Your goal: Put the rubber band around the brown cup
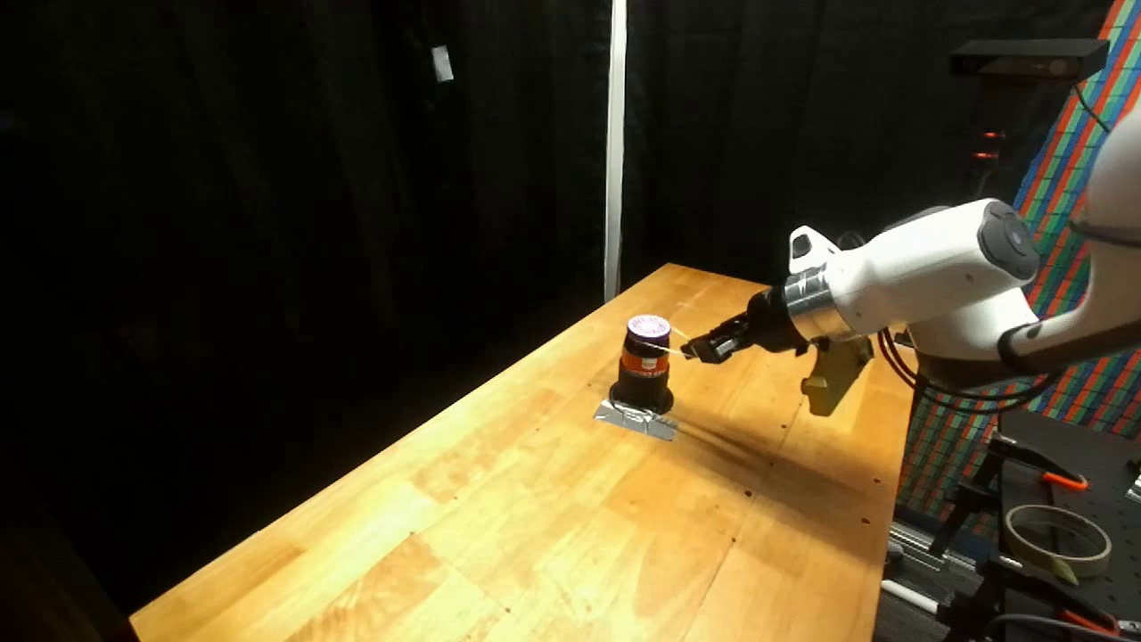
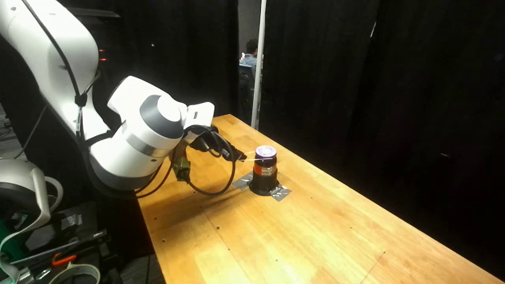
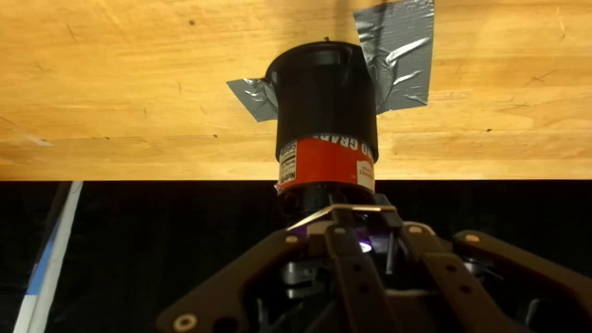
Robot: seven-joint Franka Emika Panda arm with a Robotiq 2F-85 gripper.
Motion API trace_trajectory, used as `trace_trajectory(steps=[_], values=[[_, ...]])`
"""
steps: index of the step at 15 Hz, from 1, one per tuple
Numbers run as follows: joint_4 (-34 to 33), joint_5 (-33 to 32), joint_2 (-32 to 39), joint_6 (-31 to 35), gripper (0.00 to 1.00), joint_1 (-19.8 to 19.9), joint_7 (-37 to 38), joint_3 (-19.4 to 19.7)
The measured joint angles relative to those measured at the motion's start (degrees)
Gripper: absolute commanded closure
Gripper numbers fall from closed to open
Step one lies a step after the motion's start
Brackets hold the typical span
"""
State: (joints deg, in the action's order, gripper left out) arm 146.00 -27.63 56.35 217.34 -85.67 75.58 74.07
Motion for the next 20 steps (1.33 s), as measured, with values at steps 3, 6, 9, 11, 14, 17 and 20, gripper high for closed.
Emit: trace_trajectory(steps=[3,6,9,11,14,17,20], values=[[2.5,9.9,6.7,0.6,0.80,-3.2,0.1,-3.2],[3.6,19.5,11.7,0.5,0.81,-6.0,0.5,-6.0],[4.1,30.2,16.1,-0.1,0.81,-9.1,1.3,-8.4],[4.2,37.4,18.4,-1.3,0.82,-10.9,0.5,-10.0],[3.8,52.1,18.9,-2.2,0.82,-11.7,-6.8,-14.9],[3.0,63.3,18.8,-2.2,0.82,-11.6,-13.8,-18.4],[1.6,70.7,18.4,-2.0,0.82,-11.0,-20.1,-20.4]])
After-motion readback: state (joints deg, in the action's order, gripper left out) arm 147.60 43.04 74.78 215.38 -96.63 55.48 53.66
